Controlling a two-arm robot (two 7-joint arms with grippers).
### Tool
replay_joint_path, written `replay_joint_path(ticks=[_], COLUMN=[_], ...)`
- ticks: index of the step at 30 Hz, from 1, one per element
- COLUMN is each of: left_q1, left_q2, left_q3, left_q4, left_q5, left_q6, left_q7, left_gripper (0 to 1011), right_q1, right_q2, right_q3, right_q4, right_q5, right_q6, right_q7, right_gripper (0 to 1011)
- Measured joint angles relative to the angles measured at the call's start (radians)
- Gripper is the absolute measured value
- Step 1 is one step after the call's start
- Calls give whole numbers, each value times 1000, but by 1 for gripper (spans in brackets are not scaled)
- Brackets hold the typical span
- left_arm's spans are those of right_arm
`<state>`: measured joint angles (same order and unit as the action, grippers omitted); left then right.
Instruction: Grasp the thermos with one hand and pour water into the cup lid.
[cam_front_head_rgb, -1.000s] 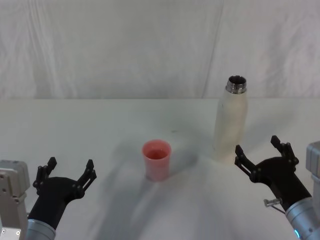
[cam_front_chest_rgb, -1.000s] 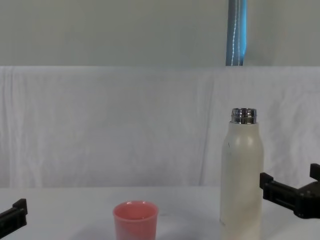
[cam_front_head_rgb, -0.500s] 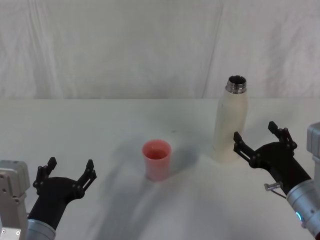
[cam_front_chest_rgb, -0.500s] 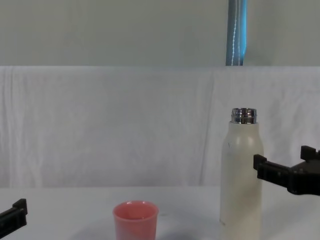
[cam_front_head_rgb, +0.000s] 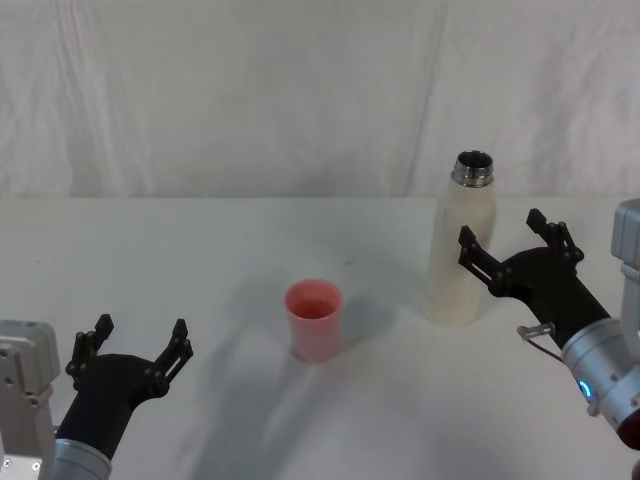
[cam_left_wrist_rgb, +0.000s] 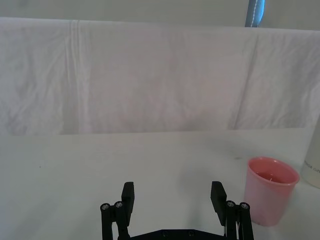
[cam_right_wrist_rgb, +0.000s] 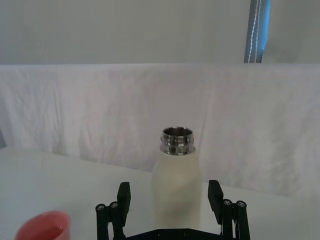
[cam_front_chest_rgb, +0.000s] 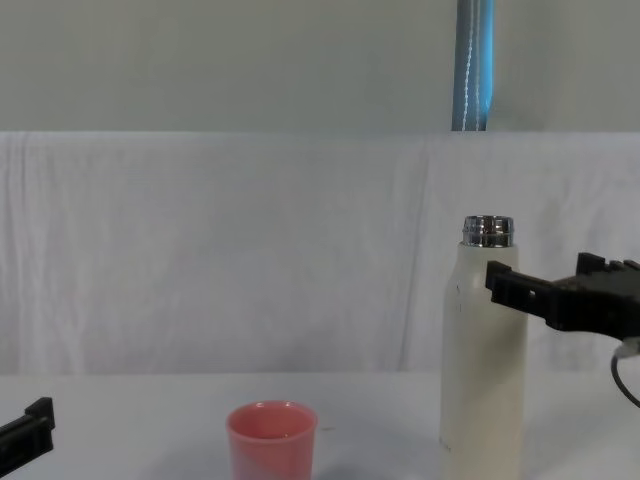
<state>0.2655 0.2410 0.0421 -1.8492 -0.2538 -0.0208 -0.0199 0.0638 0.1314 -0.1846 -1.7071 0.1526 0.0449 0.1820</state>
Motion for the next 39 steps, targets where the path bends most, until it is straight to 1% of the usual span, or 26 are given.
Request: replay_joint_path(ticks=[3, 7, 16, 23, 28, 35, 39], left_q1=[0, 0, 0, 0, 0, 0, 0], left_q2=[0, 0, 0, 0, 0, 0, 0], left_q3=[0, 0, 0, 0, 0, 0, 0], left_q4=[0, 0, 0, 0, 0, 0, 0], left_q5=[0, 0, 0, 0, 0, 0, 0], left_q6=[0, 0, 0, 0, 0, 0, 0], left_q7=[0, 0, 0, 0, 0, 0, 0], left_gripper=[1001, 1001, 1001, 1001, 1001, 1001, 1001], right_q1=[19, 37, 81, 103, 120, 136, 142], right_q2=[-5, -5, 4, 11, 10, -3, -12], right_q3=[-3, -8, -24, -35, -44, -49, -48], right_q4=[10, 22, 59, 84, 105, 128, 140], right_q5=[18, 30, 43, 40, 20, 5, 1], right_q6=[3, 3, 7, 15, 43, 72, 77], right_q7=[6, 12, 20, 20, -3, -23, -30], right_gripper=[1001, 1001, 1001, 1001, 1001, 1001, 1001])
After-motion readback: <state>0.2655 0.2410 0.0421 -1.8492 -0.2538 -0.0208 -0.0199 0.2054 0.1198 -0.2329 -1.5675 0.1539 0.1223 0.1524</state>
